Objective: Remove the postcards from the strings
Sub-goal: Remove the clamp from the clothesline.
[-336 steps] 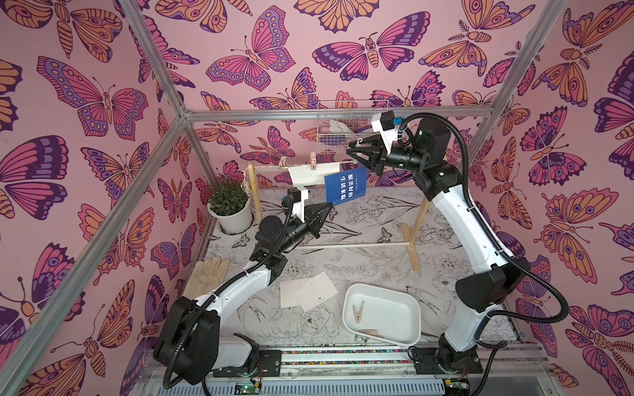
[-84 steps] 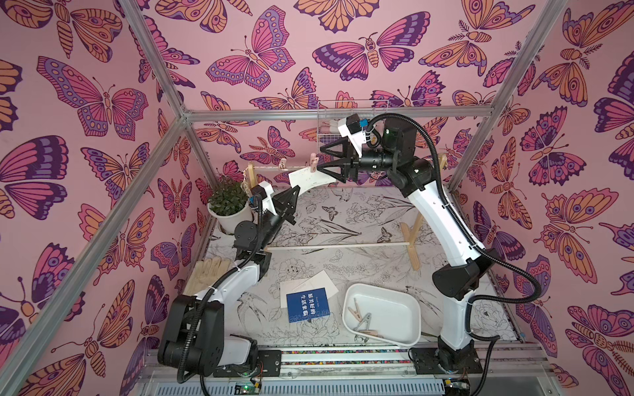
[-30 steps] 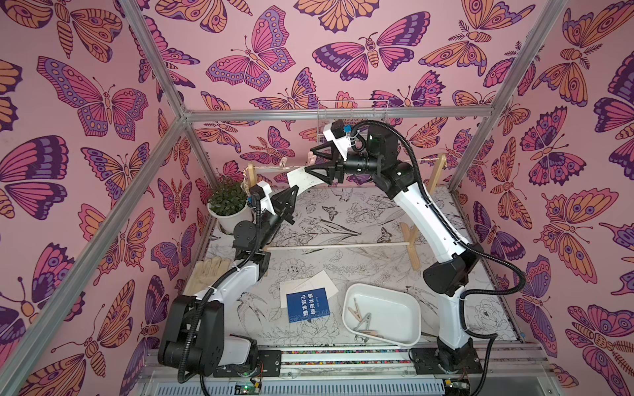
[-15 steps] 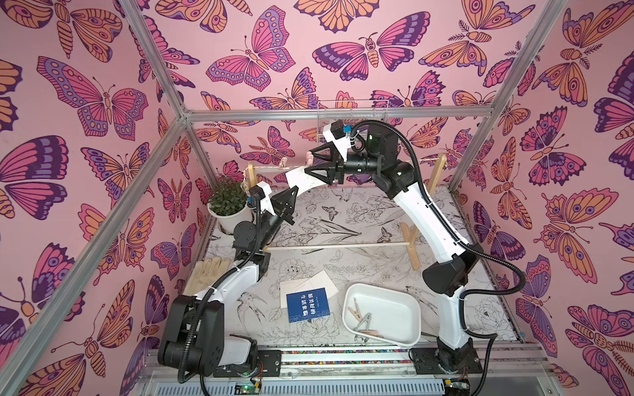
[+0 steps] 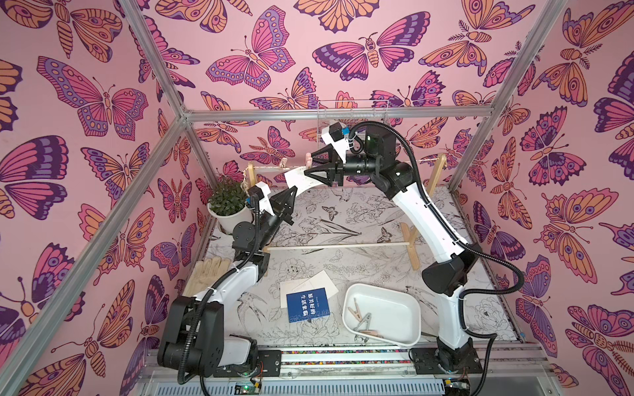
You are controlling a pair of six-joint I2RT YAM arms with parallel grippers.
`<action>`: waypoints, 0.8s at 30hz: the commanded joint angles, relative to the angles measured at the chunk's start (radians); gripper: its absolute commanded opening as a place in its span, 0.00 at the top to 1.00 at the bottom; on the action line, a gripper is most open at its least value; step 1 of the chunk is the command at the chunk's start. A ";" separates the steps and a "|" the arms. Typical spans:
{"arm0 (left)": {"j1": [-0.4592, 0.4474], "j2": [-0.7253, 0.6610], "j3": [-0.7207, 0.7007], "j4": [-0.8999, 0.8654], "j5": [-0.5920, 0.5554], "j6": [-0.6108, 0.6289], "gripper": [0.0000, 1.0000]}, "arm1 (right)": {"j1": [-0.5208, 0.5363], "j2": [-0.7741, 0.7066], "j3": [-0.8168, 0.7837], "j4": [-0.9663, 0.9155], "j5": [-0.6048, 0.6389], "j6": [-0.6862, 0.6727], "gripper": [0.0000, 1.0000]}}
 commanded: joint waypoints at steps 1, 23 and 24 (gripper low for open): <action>0.003 -0.028 -0.011 0.062 0.015 -0.009 1.00 | 0.018 0.025 0.023 -0.003 -0.029 -0.002 0.42; 0.004 -0.028 -0.009 0.064 0.015 -0.016 1.00 | 0.029 0.027 0.022 0.039 -0.003 -0.008 0.64; 0.004 -0.028 -0.009 0.064 0.016 -0.016 1.00 | 0.028 0.025 0.020 0.039 -0.001 -0.011 0.65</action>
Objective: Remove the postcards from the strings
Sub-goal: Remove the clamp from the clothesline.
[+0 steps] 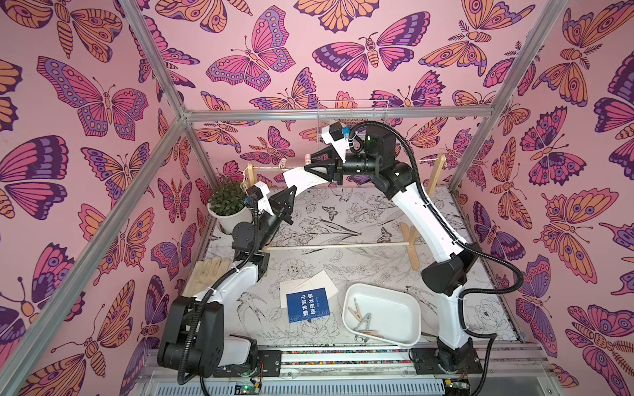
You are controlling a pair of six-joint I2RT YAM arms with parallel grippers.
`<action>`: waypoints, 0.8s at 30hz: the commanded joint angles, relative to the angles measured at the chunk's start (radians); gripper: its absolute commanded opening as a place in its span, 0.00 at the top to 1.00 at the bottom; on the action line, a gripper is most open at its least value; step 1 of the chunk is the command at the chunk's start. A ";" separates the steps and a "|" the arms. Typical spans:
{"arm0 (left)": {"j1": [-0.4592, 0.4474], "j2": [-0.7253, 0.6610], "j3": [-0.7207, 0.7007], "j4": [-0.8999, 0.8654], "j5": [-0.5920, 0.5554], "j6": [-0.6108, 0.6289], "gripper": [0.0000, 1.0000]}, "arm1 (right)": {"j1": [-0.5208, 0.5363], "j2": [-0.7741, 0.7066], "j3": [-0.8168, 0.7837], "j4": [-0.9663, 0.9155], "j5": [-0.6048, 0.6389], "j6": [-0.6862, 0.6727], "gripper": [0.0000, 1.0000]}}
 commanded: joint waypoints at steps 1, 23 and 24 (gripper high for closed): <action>0.002 -0.026 -0.008 0.058 0.019 -0.001 1.00 | 0.029 0.020 0.021 0.010 -0.010 -0.009 0.65; 0.003 -0.027 -0.039 0.058 0.058 -0.061 1.00 | 0.029 -0.020 -0.012 0.029 0.031 -0.040 0.72; 0.002 -0.032 -0.046 0.057 0.064 -0.065 1.00 | 0.028 -0.022 -0.014 0.031 0.034 -0.042 0.72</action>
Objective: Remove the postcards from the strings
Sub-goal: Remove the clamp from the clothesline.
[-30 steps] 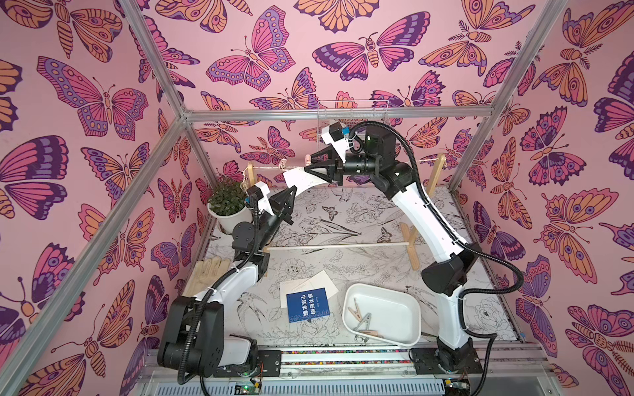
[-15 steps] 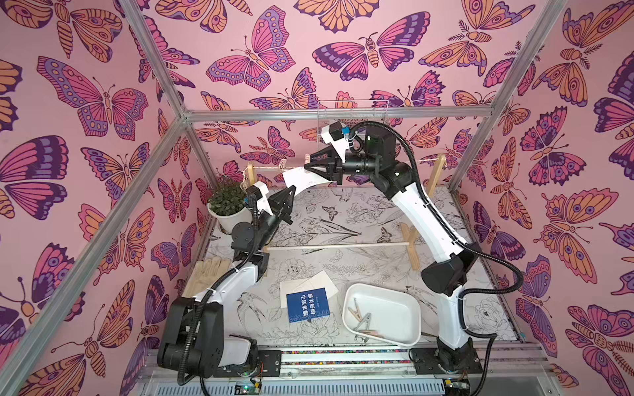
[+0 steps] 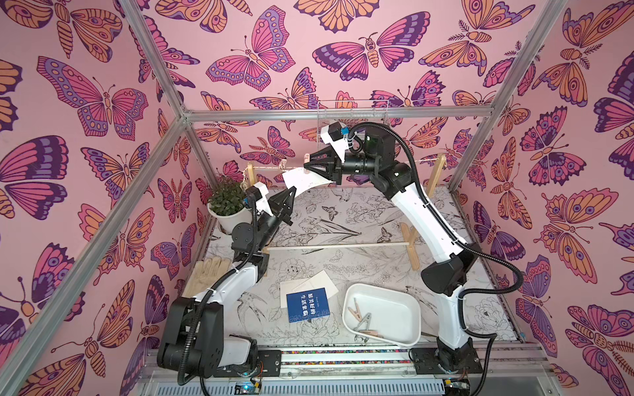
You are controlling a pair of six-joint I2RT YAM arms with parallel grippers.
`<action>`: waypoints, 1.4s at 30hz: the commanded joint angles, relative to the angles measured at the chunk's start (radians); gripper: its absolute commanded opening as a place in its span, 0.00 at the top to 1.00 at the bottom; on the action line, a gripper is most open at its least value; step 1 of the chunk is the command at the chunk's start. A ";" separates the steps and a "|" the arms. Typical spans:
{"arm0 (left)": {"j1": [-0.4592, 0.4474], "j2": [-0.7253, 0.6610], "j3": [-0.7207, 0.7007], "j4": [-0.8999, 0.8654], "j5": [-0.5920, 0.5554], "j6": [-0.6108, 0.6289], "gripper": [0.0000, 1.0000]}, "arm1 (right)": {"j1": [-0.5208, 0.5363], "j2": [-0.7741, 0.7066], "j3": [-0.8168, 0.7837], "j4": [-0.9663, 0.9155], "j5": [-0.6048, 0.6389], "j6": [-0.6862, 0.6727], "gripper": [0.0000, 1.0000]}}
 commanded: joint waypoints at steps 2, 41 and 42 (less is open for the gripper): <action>-0.002 -0.033 -0.038 0.047 0.057 -0.025 1.00 | 0.021 -0.024 -0.009 0.021 0.001 -0.016 0.72; -0.002 -0.146 -0.110 -0.042 0.090 -0.049 1.00 | 0.020 -0.107 -0.056 0.059 0.118 -0.113 0.74; -0.002 -0.152 -0.113 -0.047 0.095 -0.053 1.00 | 0.020 -0.106 -0.056 0.059 0.120 -0.114 0.74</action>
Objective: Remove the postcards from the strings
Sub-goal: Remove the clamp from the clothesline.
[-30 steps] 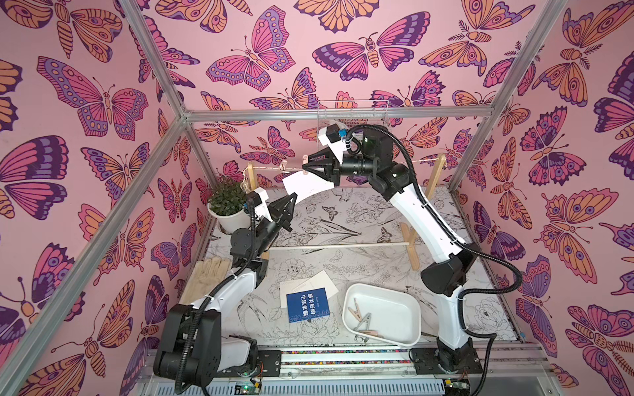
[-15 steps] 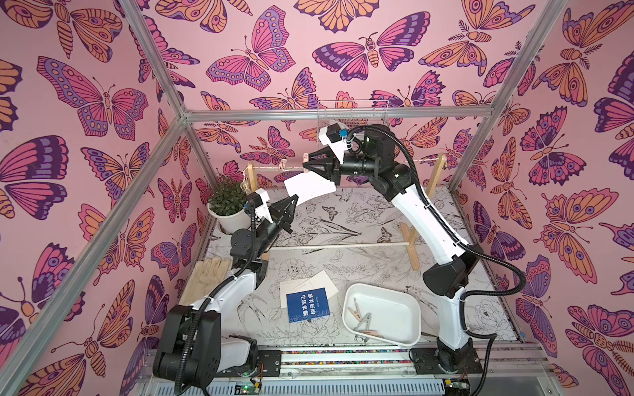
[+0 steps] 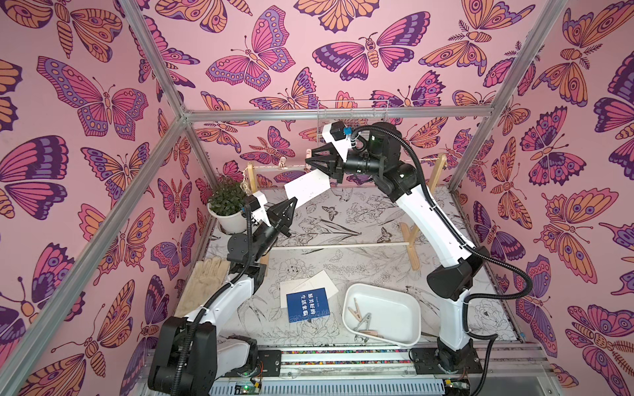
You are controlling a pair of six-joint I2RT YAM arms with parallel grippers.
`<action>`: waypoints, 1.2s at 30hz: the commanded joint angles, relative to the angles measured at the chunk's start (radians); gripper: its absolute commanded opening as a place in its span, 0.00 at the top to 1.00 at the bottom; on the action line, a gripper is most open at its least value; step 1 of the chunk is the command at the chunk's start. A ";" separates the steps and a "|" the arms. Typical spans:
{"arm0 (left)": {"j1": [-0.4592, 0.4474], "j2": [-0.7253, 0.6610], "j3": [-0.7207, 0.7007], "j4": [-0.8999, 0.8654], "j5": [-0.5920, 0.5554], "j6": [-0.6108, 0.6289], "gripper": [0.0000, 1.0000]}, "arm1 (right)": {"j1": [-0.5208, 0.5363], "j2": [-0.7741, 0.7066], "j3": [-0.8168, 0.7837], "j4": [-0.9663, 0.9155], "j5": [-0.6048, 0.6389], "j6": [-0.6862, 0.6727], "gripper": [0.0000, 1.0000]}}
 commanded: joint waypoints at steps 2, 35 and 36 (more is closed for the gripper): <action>-0.001 -0.036 -0.024 -0.014 0.041 -0.014 1.00 | 0.007 -0.034 -0.006 0.032 0.014 -0.015 0.74; -0.001 -0.531 0.089 -1.845 0.206 -0.193 1.00 | 0.076 -0.901 -1.070 0.026 0.446 0.211 0.76; -0.001 -0.542 0.059 -1.846 0.221 -0.222 1.00 | 0.088 -0.927 -1.103 0.008 0.458 0.217 0.76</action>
